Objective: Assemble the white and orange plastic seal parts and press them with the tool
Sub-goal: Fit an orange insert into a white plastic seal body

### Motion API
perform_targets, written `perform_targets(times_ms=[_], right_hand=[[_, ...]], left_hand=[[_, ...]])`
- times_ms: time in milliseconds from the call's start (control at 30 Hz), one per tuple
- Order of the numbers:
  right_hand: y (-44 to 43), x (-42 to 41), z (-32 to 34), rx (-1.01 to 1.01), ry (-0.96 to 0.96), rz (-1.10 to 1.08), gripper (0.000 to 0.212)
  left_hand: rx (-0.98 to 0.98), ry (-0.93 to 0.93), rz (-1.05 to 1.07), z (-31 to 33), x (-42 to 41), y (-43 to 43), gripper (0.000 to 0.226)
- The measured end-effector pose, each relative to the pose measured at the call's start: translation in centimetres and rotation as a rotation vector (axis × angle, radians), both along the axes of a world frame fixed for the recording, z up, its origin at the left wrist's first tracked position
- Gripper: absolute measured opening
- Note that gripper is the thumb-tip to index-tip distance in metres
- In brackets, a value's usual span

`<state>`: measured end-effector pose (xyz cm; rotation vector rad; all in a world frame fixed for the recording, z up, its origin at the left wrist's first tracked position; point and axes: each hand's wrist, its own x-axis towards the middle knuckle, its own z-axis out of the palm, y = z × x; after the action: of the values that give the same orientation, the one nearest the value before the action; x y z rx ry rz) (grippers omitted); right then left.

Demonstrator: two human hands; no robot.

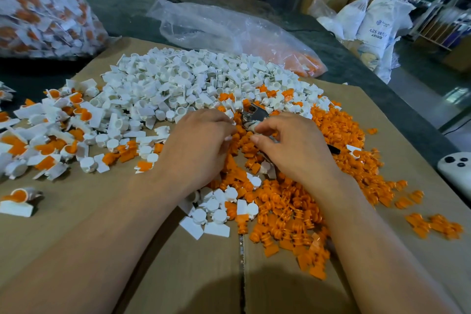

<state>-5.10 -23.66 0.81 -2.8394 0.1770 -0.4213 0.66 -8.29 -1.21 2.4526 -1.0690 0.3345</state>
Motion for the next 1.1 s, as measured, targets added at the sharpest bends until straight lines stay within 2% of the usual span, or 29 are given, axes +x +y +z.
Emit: perform_targets(times_ms=[133,233,333,500,600,733,833,900,1033,1100], right_hand=[[0.3,-0.1,0.1,0.008,0.026,0.031,0.017],[0.8,0.0,0.1,0.003,0.081,0.073,0.024],[1.1,0.1,-0.3,-0.102,0.092,0.092,0.033],[1.5,0.4,-0.7,-0.221,0.069,0.084,0.031],[1.5,0.5,-0.6,-0.218,0.045,0.083,0.025],[1.5,0.5,-0.8,-0.26,0.048,0.095,0.024],[1.5,0.6,-0.9,-0.263,0.039,0.106,0.019],[1.4,0.5,-1.0,-0.187,0.021,0.11,0.016],[0.9,0.2,-0.3,0.199,-0.023,0.048,0.007],[0.9,0.0,0.0,0.343,-0.046,0.042,0.012]], left_hand=[[-0.056,0.037,0.018,0.1,-0.2,0.1,0.037],[-0.083,0.045,0.007,0.1,-0.3,0.1,0.042],[-0.172,0.05,-0.006,0.0,-0.3,0.1,0.045],[-0.373,0.056,0.049,0.7,-0.5,0.2,0.016],[-0.533,0.181,0.095,1.0,-0.9,0.3,0.006],[-0.741,0.372,0.149,1.4,-1.3,0.4,0.018],[-0.859,0.536,0.109,1.8,-1.0,0.6,0.023],[-0.903,0.663,0.068,1.9,-0.8,0.8,0.026],[-0.904,0.8,0.039,2.0,-0.6,0.9,0.034],[-0.925,0.872,-0.003,2.1,-0.7,1.0,0.031]])
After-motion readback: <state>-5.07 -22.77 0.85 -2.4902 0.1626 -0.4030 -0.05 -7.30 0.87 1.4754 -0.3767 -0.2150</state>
